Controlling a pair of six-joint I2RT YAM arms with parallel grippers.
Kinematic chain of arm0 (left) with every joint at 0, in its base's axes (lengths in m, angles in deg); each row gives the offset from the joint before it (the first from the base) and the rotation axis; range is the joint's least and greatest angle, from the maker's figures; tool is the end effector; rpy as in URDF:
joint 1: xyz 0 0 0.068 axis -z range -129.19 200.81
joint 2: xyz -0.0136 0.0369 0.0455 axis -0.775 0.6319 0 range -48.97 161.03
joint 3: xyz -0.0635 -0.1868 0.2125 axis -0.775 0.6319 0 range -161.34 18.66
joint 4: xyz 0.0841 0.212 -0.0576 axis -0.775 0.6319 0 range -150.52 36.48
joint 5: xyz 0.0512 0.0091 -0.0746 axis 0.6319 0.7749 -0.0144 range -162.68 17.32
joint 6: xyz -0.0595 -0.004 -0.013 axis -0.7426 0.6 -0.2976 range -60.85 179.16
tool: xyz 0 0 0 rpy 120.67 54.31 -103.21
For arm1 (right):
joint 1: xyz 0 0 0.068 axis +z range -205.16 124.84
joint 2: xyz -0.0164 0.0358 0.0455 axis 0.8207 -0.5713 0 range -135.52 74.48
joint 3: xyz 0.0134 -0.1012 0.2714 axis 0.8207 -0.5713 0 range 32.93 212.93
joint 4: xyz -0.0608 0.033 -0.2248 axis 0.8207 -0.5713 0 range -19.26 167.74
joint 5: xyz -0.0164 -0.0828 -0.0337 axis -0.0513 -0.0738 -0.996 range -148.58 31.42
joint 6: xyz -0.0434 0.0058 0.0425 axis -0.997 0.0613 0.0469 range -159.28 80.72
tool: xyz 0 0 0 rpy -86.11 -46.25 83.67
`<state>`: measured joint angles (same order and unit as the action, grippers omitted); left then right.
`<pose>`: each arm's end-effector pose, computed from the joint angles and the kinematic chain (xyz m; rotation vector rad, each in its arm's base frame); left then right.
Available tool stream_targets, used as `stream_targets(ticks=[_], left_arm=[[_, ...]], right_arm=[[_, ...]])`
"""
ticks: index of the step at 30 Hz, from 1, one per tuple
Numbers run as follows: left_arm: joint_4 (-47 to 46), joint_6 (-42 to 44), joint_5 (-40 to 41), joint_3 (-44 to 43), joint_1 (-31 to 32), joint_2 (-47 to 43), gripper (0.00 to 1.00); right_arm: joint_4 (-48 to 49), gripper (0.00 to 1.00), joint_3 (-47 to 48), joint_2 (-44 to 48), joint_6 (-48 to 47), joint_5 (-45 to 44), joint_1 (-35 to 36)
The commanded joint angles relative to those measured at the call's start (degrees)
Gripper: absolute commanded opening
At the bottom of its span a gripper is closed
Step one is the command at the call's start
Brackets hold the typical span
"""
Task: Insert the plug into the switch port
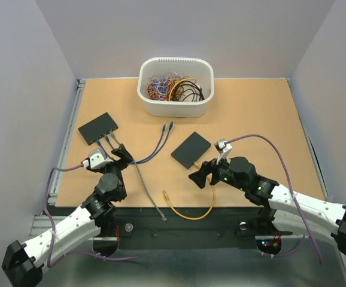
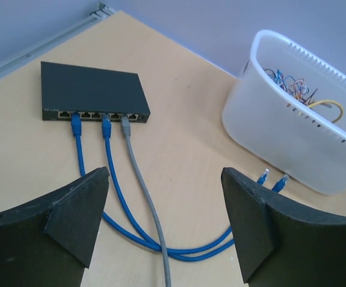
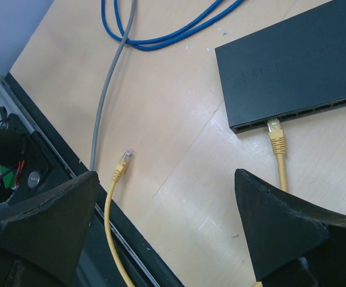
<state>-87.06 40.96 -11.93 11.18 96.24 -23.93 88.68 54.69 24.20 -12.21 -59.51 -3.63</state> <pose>0.0878 -0.0325 0.2396 -0.5323 1.3984 -0.1467 0.1083 0.1351 0.2432 -0.4088 1.9425 0.9078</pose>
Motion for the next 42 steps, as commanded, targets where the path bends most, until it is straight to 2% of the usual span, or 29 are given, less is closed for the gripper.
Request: stream_targets(ticks=[1,4,7,10,14,16,20,22,23,24,25,27,28,33,37,40,42], left_arm=[[-26.2,17.2,7.4,2.9,0.2,4.0,0.87],[-37.3,24.6,7.5,5.4,-0.9,11.7,0.89],[-40.0,21.3,4.4,6.6,-5.5,20.9,0.91],[-41.1,19.0,1.1,4.2,-9.6,27.9,0.92],[-52.9,20.4,-6.7,4.0,-15.6,34.5,0.93],[-55.0,21.5,-10.6,3.1,-18.8,38.1,0.93],[-68.2,23.3,-17.1,3.2,-22.7,46.0,0.95],[-67.8,24.3,-18.2,1.1,-23.4,46.9,0.95],[-61.1,23.1,-18.9,-1.0,-23.8,46.2,0.95],[-58.7,23.0,-20.5,-1.6,-24.6,46.0,0.94],[-59.8,24.7,-22.3,-1.7,-25.3,46.3,0.92],[-67.9,26.6,-19.9,0.1,-25.8,48.5,0.93],[-68.9,27.4,-19.9,0.5,-25.8,49.0,0.93],[-64.9,27.9,-22.9,-2.2,-27.8,50.5,0.91],[-86.3,28.8,-24.0,2.1,-31.4,60.2,0.91],[-69.8,23.6,-27.2,-0.6,-32.9,54.1,0.9],[-74.0,25.4,-28.2,-1.0,-33.4,57.5,0.9]], right_arm=[[2.1,1.0,0.1,1.2,2.5,2.1,0.5],[1.9,1.0,0.5,2.2,3.3,3.2,0.5],[1.6,1.0,0.0,4.1,4.4,3.8,0.6],[1.4,1.0,-1.5,5.6,4.9,3.4,0.5],[0.8,1.0,-2.7,7.6,5.3,3.0,0.5],[0.0,1.0,-3.0,8.5,5.4,3.2,0.5],[-1.2,1.0,-4.1,11.4,5.7,3.0,0.5],[-1.4,1.0,-4.5,12.1,5.9,2.5,0.5],[-1.6,1.0,-4.8,12.4,5.9,2.2,0.5],[-1.8,1.0,-4.9,12.6,5.9,2.2,0.5],[-1.9,1.0,-4.9,12.7,5.9,2.2,0.4],[-2.2,1.0,-4.8,12.6,5.7,2.4,0.4],[-2.2,1.0,-4.9,12.5,5.7,2.2,0.5],[-2.5,1.0,-4.1,11.7,5.3,2.4,0.5],[-2.5,1.0,-3.7,11.5,5.1,2.5,0.5],[-2.5,1.0,-3.7,11.5,4.8,1.8,0.5],[-2.5,1.0,-3.7,11.0,4.8,1.5,0.5]])
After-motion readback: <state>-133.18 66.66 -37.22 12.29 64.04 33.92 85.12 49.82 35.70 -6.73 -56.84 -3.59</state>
